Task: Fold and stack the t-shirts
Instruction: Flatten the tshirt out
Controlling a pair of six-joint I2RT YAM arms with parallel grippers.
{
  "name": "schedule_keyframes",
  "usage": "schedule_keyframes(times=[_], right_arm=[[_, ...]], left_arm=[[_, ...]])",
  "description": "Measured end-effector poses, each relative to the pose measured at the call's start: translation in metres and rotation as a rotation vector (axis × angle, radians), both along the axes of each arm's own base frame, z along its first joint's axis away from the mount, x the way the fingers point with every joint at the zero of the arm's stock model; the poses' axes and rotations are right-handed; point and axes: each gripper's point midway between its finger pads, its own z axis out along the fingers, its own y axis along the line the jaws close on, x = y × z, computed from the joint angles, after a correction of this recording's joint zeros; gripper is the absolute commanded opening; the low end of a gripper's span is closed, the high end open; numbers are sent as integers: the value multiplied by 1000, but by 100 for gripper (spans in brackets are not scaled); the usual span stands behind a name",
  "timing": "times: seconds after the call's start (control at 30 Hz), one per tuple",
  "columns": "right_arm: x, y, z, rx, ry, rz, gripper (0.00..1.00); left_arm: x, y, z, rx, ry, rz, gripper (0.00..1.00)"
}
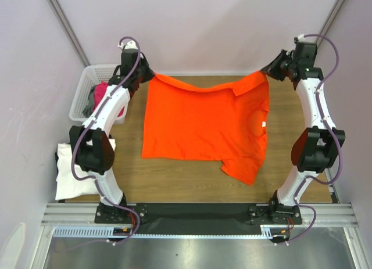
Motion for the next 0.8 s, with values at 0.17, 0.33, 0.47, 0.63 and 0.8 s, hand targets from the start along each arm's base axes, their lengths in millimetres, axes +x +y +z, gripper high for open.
schedule_keyframes(times=[0.17,0.33,0.47,0.63,0.8], right_arm=[[5,0,31,7,-74,10,0],[-4,2,54,11,-122,19,0],[-20,4,85,11,-186,30,0],[-52,8,137,-4,-298,45,0],[-98,14,185,-43,-409,65,0]], left_arm=[[0,1,34,2,-69,-11,0],[-18,3,81,-9,-159,-23,0],[-44,7,134,-31,-266,-30,0],[-92,16,195,-56,-401,-33,0],[-150,29,222,-57,-491,-34,0]])
